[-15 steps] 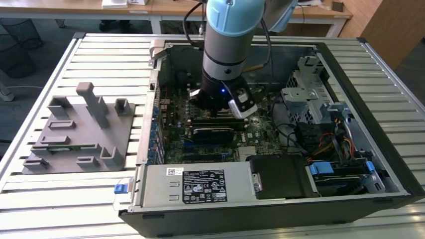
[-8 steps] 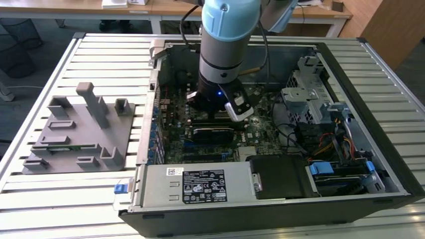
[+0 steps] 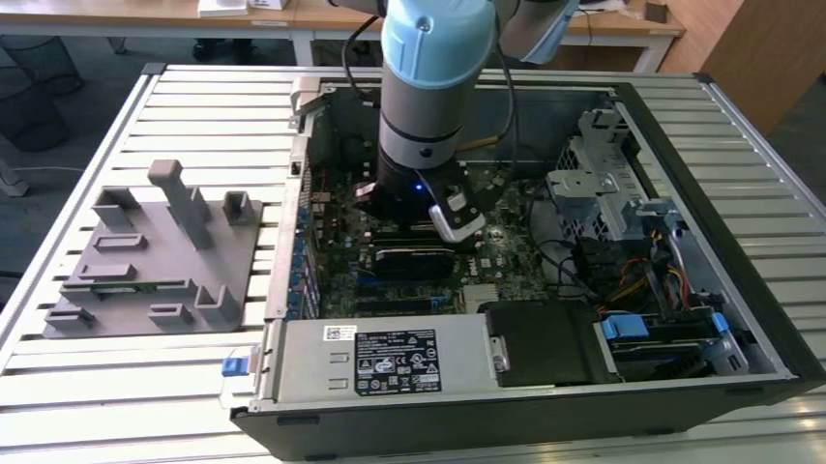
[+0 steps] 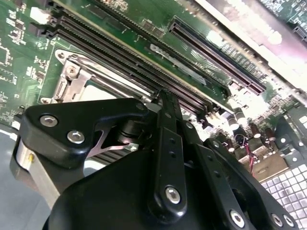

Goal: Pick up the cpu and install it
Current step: 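Install the second cpu locking lever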

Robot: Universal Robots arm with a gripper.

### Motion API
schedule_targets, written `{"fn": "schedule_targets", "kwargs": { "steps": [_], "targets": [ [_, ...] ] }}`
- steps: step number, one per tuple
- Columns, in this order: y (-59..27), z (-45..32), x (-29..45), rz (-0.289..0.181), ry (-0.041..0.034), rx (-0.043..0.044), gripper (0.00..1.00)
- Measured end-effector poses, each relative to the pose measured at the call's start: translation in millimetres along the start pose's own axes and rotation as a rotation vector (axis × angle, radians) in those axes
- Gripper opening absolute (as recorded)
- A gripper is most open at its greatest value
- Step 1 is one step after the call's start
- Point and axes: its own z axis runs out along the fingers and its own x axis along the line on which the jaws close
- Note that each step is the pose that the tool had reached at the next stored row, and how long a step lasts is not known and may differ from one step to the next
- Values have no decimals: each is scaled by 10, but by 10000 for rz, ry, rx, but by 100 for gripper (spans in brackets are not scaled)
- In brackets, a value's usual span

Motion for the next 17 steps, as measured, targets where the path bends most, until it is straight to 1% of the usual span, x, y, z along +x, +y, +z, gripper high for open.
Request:
{"fn": "schedule_targets", "kwargs": {
  "steps": [4, 8, 10, 13, 15, 17],
  "targets": [
    [-28, 12, 19, -2, -2, -45, 11],
    [-48, 25, 28, -5, -5, -132, 11],
    [-53, 35, 28, -8, -8, -199, 11],
    [-56, 48, 28, -14, -15, -353, 11],
    [-58, 61, 30, -17, -17, -404, 11],
    [-64, 80, 40, -20, -15, -478, 11]
  ]
}}
